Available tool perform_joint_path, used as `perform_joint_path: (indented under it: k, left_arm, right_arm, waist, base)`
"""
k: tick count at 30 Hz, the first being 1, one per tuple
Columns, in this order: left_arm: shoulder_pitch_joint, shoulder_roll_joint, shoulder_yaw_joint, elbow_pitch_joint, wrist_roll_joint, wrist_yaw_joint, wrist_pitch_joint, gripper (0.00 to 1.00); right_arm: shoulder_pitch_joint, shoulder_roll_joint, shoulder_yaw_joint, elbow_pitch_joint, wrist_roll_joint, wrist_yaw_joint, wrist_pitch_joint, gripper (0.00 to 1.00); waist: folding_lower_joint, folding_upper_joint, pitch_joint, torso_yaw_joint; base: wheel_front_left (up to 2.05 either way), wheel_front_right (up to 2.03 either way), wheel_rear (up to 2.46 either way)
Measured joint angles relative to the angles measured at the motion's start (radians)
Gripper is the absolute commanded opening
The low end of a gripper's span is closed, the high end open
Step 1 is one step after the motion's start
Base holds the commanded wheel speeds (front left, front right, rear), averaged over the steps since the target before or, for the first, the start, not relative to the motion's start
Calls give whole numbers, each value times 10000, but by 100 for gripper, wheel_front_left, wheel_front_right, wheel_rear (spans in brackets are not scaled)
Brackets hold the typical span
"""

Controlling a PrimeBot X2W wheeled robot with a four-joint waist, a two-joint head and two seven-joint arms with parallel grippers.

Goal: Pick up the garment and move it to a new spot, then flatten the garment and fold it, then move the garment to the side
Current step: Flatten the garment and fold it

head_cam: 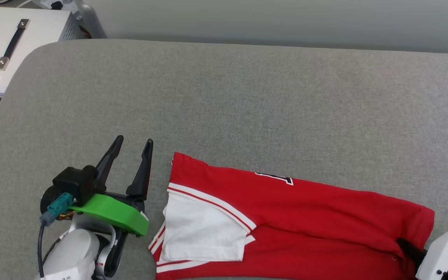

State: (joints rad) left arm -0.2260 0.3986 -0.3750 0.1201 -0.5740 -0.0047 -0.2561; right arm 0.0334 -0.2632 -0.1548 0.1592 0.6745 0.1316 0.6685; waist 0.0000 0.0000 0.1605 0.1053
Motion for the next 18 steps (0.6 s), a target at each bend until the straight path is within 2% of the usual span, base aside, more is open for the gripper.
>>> perform_joint_path:
  k: [5, 15, 18]
  left_arm:
    - [26, 2, -12, 33, 0, -12, 0, 100]
    - [119, 4, -25, 35, 0, -12, 0, 100]
    - [176, -4, -10, 35, 0, -12, 0, 100]
  right_arm:
    - [-1, -290, 0, 230, 10, 12, -573, 0]
    - [0, -1544, -788, 892, -502, 8, -1327, 0]
    - [6, -1576, -863, 899, -514, 8, -1365, 0]
  waist:
    - [0, 0, -235, -81]
    - [0, 0, -501, -201]
    - [0, 0, -585, -208]
  base:
    - [0, 0, 0]
    - [0, 0, 0]
    - [0, 0, 0]
